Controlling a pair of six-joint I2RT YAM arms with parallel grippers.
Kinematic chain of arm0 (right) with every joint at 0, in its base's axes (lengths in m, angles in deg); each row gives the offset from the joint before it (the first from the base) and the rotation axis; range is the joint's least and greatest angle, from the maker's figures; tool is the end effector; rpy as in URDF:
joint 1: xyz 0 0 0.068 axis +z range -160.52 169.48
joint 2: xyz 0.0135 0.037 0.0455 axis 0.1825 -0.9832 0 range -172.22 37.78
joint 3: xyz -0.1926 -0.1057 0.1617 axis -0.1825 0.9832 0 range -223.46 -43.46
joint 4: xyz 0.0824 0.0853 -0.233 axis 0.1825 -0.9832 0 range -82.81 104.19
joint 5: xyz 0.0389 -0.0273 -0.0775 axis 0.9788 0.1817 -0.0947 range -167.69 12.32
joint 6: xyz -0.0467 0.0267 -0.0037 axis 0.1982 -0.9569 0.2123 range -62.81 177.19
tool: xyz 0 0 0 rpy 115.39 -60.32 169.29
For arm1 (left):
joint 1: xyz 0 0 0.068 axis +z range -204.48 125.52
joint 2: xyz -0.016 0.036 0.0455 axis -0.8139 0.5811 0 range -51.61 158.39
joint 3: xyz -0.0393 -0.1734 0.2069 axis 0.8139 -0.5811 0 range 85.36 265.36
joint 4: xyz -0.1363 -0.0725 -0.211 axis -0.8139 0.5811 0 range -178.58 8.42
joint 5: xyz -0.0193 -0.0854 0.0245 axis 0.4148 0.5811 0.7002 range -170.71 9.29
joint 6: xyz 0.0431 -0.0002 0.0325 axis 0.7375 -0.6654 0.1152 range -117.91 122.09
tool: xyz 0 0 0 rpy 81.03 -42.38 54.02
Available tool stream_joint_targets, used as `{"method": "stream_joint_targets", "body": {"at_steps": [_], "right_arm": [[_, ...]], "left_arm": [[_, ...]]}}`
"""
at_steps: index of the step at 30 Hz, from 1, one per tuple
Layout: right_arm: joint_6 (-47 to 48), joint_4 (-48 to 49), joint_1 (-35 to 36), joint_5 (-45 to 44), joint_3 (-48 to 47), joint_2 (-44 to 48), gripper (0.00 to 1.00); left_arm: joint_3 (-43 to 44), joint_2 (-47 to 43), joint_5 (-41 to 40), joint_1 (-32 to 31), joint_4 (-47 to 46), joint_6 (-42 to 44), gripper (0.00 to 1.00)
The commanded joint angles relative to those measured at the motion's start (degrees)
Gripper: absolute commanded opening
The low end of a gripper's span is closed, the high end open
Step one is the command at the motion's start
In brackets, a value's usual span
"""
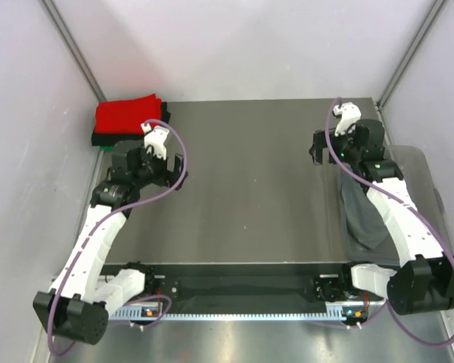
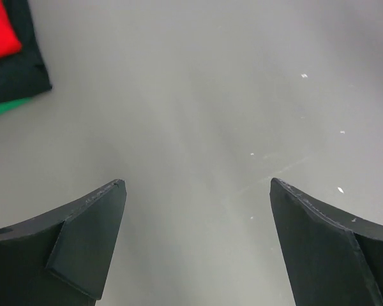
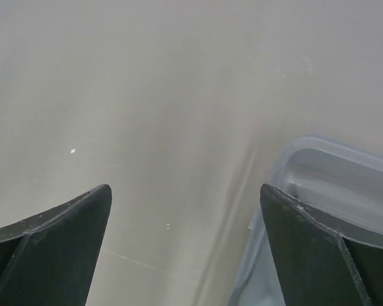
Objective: Fold and stack the t-shirts
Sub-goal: Grab the tshirt from the pile
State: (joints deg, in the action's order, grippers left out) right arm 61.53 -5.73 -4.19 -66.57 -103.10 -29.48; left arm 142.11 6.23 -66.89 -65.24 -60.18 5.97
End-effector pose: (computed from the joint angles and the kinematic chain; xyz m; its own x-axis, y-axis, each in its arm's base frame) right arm 0.2629 0.0361 0.3335 -0.4373 -0.1231 -0.8909 -0.3120 0.9498 0.0219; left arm 0.2147 -0.0494 0.3387 -0.4565 0.1537 -0.8764 0.4176 0.9067 -0.0584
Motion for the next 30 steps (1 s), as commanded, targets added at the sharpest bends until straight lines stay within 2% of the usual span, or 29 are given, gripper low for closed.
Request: {"method": "stream_joint_targets", "body": {"at_steps": [1, 3, 5, 7, 9, 11, 13, 14, 17, 22, 30], "right_arm": [[-0.30, 2.26, -2.27, -5.29, -0.92, 1.25, 1.00], [2.59, -1.07, -5.00, -4.62, -2.40, 2.48, 1.00], [4.10, -4.49, -11.41, -4.96, -3.11, 4.42, 1.00], [7.67, -7.92, -15.36, -3.92, -5.31, 4.42, 0.91], [11.64, -14.68, -16.08, -5.65, -7.76, 3.55, 0.86], [15.08, -18.46, -17.40, -9.25, -7.78, 2.93, 0.82], [16.57, -19.27, -20.37, -9.53, -5.15, 3.89, 0.78], [17.36, -19.97, -21.26, -7.27, -3.92, 4.16, 0.72], [18.95, -21.99, -22.59, -1.65, -0.57, 4.25, 0.63], [20.18, -24.90, -23.64, 9.34, 2.32, 1.27, 0.52], [21.50, -23.58, -27.41, 9.01, 4.44, -7.61, 0.51]], "left_arm": [[-0.05, -5.18, 5.60, 1.53, 0.87, 1.93, 0.99], [-1.81, -6.68, 5.69, 2.24, -0.10, 1.57, 0.99], [-3.92, -8.18, 5.95, 2.33, -1.24, 0.96, 0.99], [-5.33, -9.58, 5.86, 2.33, -1.42, 0.78, 0.99], [-5.95, -11.17, 6.65, 2.59, -0.90, 2.96, 0.97], [-6.30, -13.63, 8.49, 2.94, 1.38, 9.17, 0.95], [-5.87, -14.95, 8.68, 3.29, 2.09, 10.88, 0.92], [-5.51, -15.04, 8.76, 3.73, 2.97, 10.89, 0.92], [-4.81, -15.04, 9.81, 4.87, 3.85, 10.10, 0.91], [-4.37, -15.83, 13.06, 6.89, 4.64, 8.43, 0.89], [-4.81, -16.89, 12.98, 7.51, 5.26, 8.78, 0.89]]}}
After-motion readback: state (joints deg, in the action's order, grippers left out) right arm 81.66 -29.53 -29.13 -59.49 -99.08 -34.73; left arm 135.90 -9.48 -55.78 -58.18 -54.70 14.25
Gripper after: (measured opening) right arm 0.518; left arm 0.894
